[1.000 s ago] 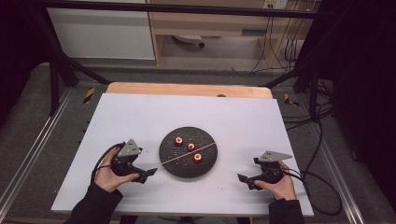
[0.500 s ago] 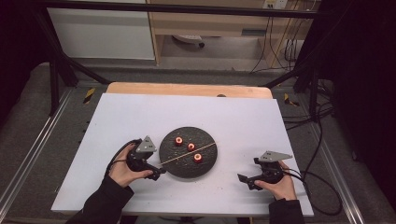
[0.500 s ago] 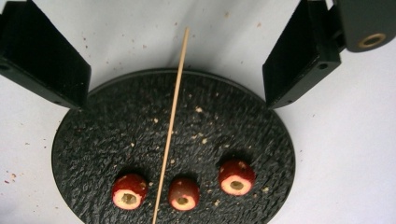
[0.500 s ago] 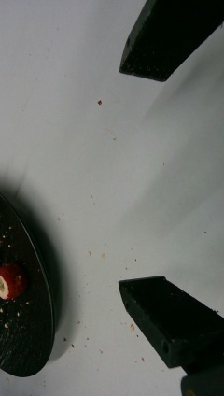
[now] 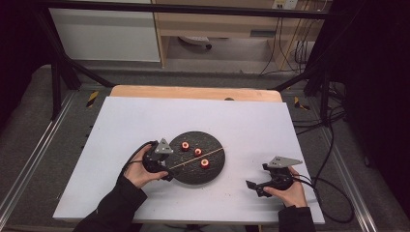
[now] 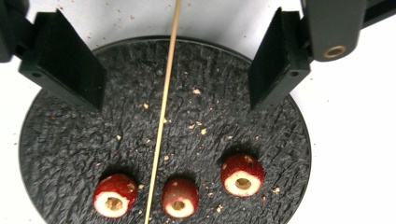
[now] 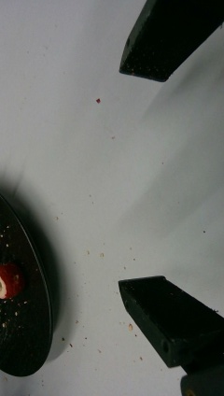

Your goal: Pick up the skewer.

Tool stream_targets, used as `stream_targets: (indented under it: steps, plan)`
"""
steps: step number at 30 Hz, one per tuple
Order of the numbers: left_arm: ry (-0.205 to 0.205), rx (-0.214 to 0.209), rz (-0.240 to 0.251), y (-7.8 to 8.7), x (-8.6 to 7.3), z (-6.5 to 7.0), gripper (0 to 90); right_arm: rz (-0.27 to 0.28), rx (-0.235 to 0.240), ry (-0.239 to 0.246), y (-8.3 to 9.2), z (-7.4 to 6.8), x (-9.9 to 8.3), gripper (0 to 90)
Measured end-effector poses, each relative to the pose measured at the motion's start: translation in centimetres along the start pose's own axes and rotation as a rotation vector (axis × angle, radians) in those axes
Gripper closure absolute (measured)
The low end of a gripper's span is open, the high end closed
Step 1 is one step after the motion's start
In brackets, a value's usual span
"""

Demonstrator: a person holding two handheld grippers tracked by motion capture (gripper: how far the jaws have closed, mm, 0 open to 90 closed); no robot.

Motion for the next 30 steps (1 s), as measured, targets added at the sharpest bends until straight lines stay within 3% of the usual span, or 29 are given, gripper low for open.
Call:
stream_targets:
  steps: [4,20,24,30]
  plan:
    - [-0.011,0.001,-0.012,-0.4,0.2,0.2,21.4,0.000,0.002,-0.002,0.0,0.0,0.0,0.8]
    - [-0.053,-0.011,-0.055,-1.9,0.6,0.9,49.8,-0.006,0.007,0.002,-0.1,0.0,-0.1,0.9]
    - [-0.062,-0.012,-0.057,-2.0,0.7,1.0,60.3,-0.010,0.007,0.002,-0.1,0.0,-0.1,0.9]
    - [-0.078,-0.023,-0.073,-2.1,0.7,1.2,67.5,-0.011,0.008,0.000,-0.2,-0.1,-0.2,0.9]
Point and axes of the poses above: each handheld gripper's, and its own axes: y roughly backward along the jaws, x roughly out of its top, z roughly to its right, the point moved 9 cm from there along -y, roughly forward along the jaws, and after that the axes turned 14 degrees about x, right-handed, at the moved point
